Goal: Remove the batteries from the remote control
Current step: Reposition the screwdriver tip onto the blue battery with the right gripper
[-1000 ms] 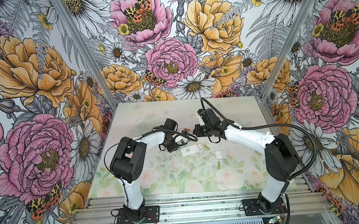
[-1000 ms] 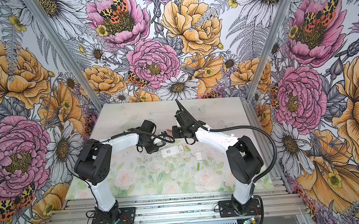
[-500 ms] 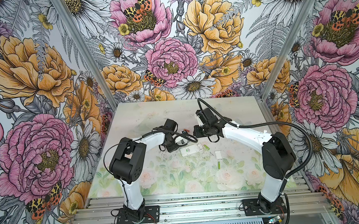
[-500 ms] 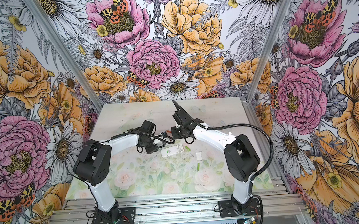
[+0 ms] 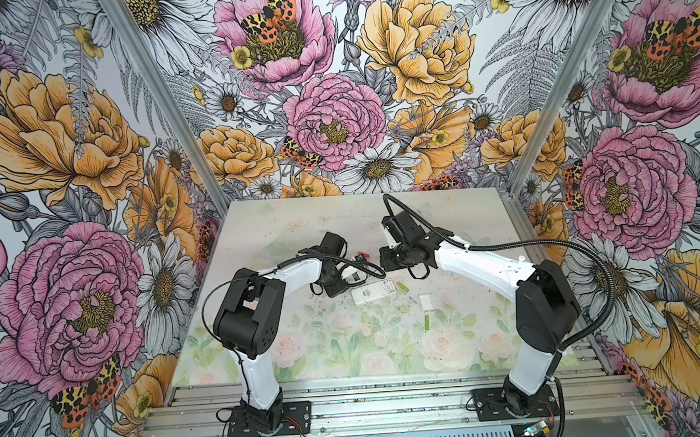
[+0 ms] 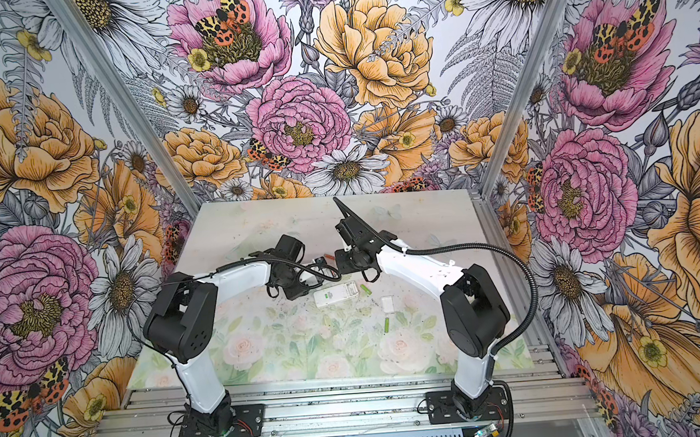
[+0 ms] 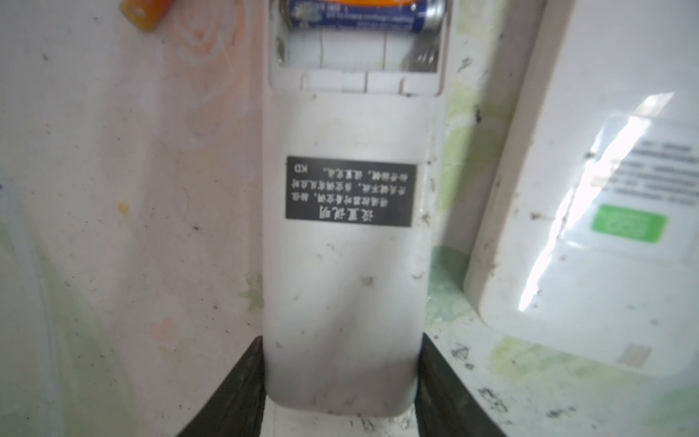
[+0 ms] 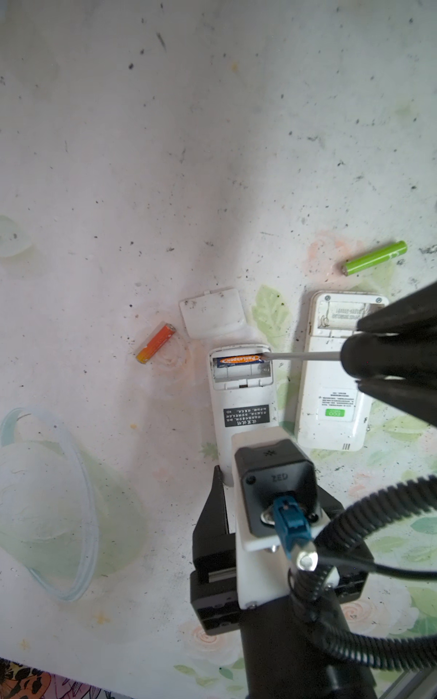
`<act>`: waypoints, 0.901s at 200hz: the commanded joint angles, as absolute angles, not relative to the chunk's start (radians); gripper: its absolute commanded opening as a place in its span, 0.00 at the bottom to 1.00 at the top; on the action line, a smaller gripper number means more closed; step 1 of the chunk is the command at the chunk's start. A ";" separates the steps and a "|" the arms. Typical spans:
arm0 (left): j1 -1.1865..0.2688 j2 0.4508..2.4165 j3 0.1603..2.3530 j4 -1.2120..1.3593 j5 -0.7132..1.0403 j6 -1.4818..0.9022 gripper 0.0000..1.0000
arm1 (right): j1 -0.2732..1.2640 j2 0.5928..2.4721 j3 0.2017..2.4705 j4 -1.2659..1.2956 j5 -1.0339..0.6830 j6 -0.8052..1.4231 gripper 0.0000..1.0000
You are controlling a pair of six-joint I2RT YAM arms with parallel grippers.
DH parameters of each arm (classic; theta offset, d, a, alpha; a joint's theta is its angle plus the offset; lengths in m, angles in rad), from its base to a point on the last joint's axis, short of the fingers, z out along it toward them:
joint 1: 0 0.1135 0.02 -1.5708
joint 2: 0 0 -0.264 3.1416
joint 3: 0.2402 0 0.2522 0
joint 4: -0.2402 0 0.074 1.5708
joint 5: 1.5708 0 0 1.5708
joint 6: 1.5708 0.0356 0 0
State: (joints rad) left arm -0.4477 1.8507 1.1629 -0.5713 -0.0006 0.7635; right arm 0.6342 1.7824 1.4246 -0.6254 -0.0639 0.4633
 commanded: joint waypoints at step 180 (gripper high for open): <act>-0.447 1.838 1.147 -0.578 -0.051 0.793 0.00 | 0.693 1.805 1.477 -0.690 -0.072 0.307 0.00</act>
